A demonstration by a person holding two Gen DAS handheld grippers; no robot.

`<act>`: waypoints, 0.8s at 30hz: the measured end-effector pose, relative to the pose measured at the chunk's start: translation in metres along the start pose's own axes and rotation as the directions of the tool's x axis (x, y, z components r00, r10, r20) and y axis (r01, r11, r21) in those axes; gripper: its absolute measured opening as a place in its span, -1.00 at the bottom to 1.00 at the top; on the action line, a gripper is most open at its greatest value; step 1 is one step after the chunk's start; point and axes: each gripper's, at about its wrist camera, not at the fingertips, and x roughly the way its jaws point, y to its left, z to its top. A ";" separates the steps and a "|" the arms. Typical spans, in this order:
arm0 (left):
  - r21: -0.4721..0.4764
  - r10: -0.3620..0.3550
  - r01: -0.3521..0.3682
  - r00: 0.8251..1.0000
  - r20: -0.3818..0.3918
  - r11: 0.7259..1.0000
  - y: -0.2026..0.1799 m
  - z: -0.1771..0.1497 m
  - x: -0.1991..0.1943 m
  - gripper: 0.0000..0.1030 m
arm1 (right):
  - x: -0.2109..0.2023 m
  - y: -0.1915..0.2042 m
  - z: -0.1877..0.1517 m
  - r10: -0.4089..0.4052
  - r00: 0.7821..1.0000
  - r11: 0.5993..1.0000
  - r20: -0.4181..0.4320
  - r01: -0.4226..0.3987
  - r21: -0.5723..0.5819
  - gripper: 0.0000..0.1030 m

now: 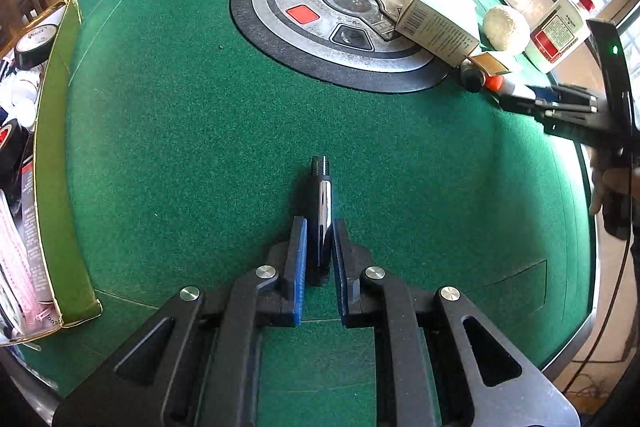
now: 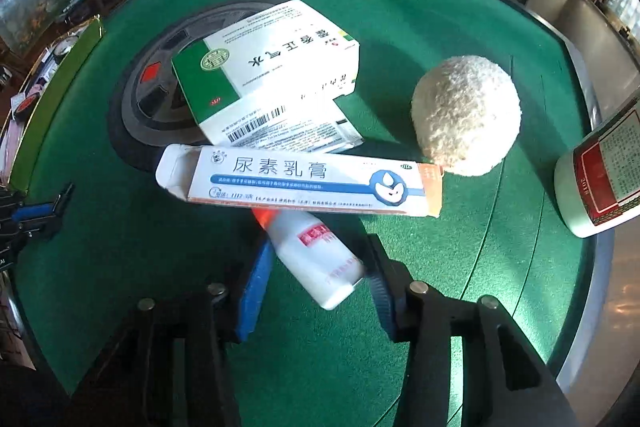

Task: Organize objects
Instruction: 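Grasp the white orange-capped bottle with the right tool while the left tool holds the pen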

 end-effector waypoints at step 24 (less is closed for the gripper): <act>0.080 -0.065 0.062 0.997 0.046 0.995 0.011 -0.038 -0.032 -0.78 | -0.059 0.155 -0.085 0.248 0.966 0.952 0.073 -0.257 0.165 -0.49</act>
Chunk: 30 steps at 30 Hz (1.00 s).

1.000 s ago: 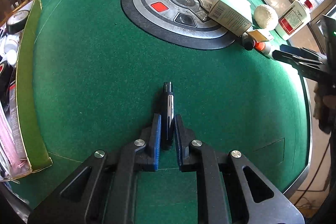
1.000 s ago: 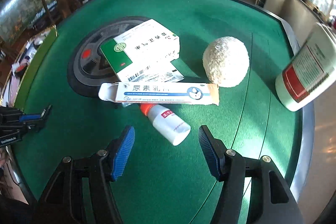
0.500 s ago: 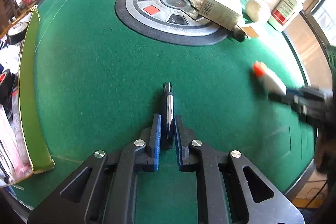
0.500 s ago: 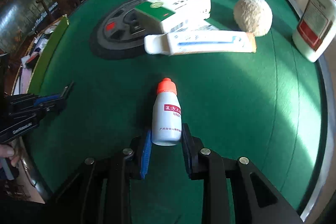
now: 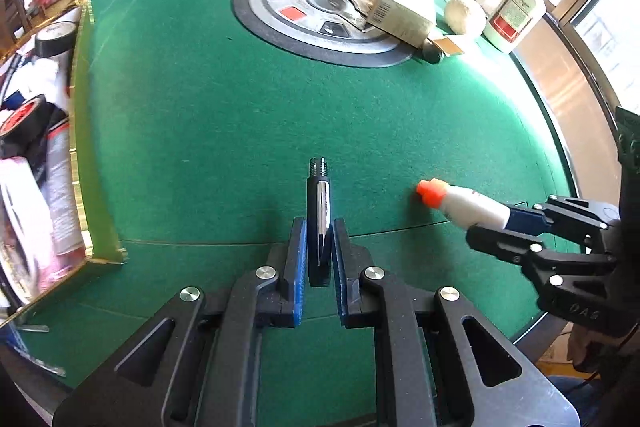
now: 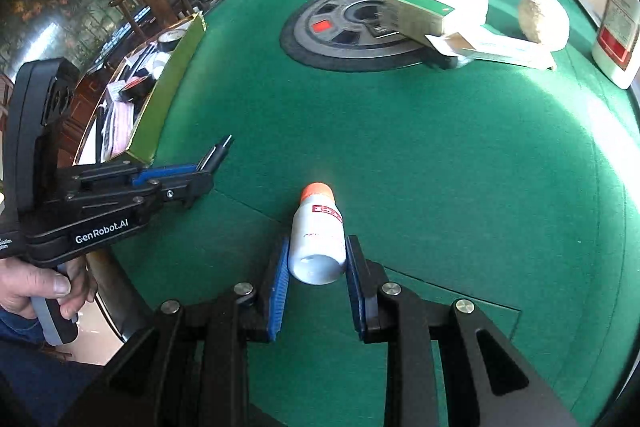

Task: Organize objects
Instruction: 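Grasp the white orange-capped bottle with the right tool while the left tool holds the pen, then carry the pen with the left tool while the right tool carries the bottle to the tray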

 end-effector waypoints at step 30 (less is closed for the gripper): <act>0.019 -0.017 0.016 1.000 0.014 1.000 0.038 -0.006 -0.032 -0.78 | 0.015 0.054 0.012 -0.110 0.994 0.993 -0.021 0.109 -0.047 -0.49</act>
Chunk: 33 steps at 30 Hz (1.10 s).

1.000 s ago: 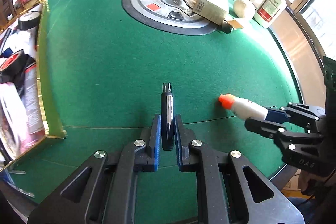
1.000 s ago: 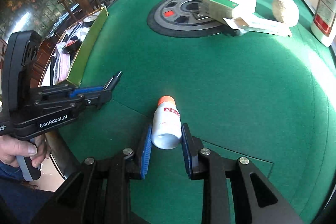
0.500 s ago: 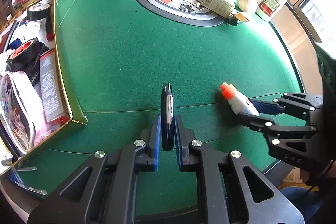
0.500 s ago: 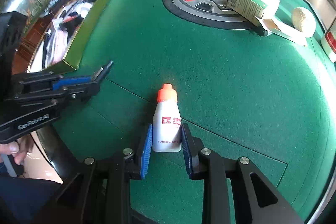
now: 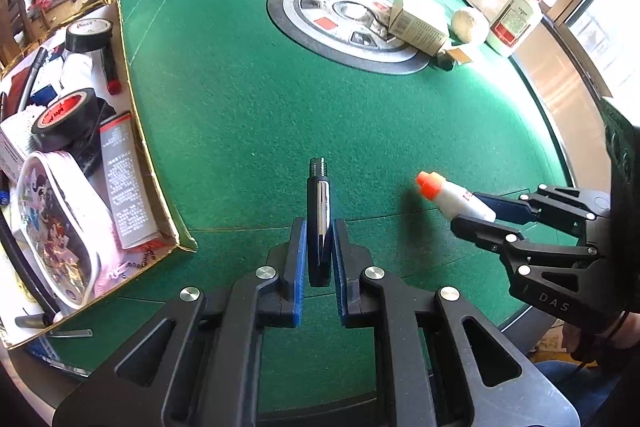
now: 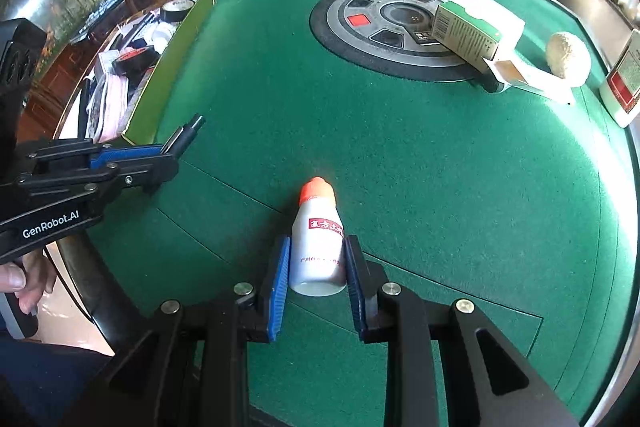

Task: Organize objects
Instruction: 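Carry the pen with the left tool while the right tool carries the bottle to the tray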

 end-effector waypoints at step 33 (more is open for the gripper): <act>-0.220 0.061 -0.026 0.986 0.154 0.975 0.153 -0.038 -0.105 -0.78 | -0.004 0.149 0.094 0.151 0.980 0.982 0.127 -0.134 -0.135 -0.49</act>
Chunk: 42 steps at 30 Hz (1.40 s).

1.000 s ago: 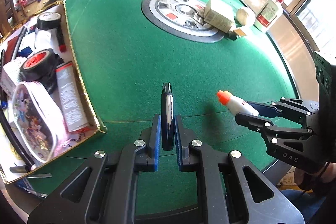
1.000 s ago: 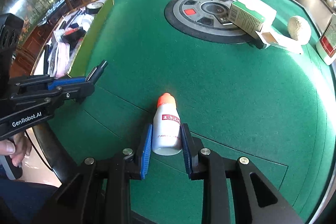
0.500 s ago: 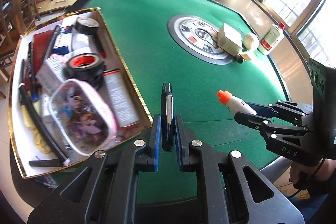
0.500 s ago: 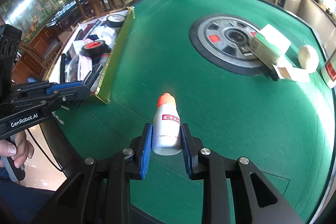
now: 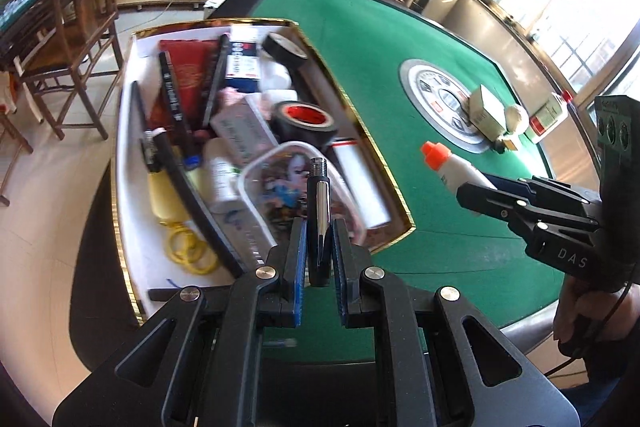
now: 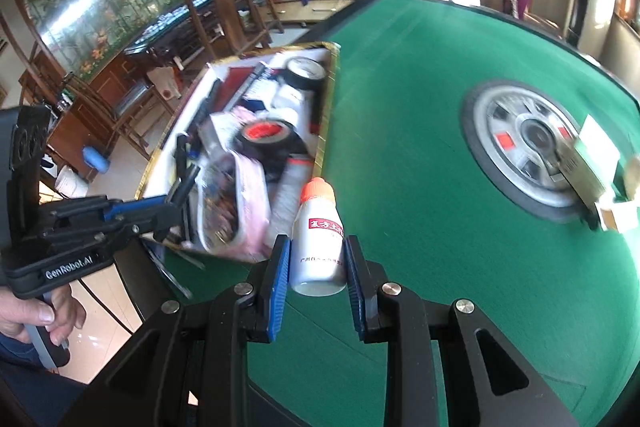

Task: Organize objects
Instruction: 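Carry the pen with the left tool while the right tool carries the bottle to the tray, then open both tools releasing the pen and the bottle into the tray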

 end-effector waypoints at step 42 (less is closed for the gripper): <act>-0.102 0.116 -0.123 0.991 -0.071 0.987 0.116 0.141 0.096 -0.78 | 0.158 0.049 0.121 -0.059 0.994 0.996 -0.092 0.053 -0.069 -0.49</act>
